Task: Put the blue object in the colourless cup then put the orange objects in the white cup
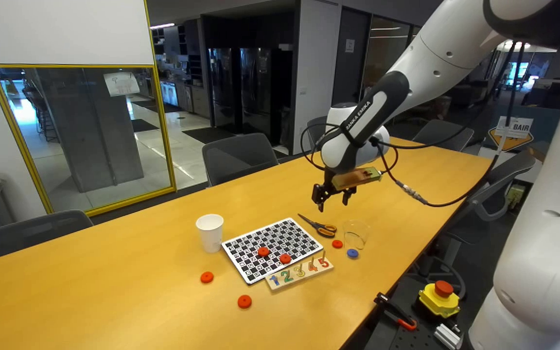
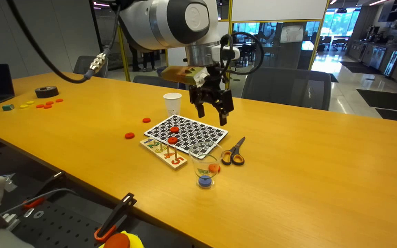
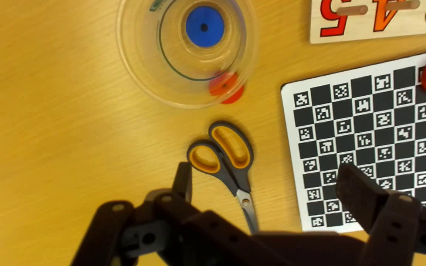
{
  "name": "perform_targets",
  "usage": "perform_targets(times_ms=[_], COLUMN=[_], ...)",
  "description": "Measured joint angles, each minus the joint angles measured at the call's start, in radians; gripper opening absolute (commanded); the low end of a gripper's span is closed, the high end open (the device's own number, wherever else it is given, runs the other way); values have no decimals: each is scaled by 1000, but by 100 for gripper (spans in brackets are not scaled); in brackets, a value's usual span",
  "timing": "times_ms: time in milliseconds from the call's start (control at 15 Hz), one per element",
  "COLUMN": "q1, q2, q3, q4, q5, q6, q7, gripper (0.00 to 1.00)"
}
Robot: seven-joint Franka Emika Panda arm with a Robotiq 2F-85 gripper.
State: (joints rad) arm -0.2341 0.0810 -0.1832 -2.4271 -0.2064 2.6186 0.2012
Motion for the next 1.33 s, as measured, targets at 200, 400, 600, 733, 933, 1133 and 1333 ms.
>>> perform_targets(times_ms=[200, 400, 600, 733, 933, 1133, 1333], q1=[2, -6, -19, -25, -28, -28, -29], q2=[65, 135, 199, 238, 290, 334, 373], q3=[12, 14, 14, 14, 14, 14, 14], q4=[46, 106, 159, 189, 219, 236, 250], q5=[104, 159, 159, 157, 146, 134, 131], q6=[-16, -70, -110, -127, -136, -137, -137], q7=[-226, -413, -505, -537, -556, -559, -559], gripper=[100, 100, 100, 100, 100, 100, 100])
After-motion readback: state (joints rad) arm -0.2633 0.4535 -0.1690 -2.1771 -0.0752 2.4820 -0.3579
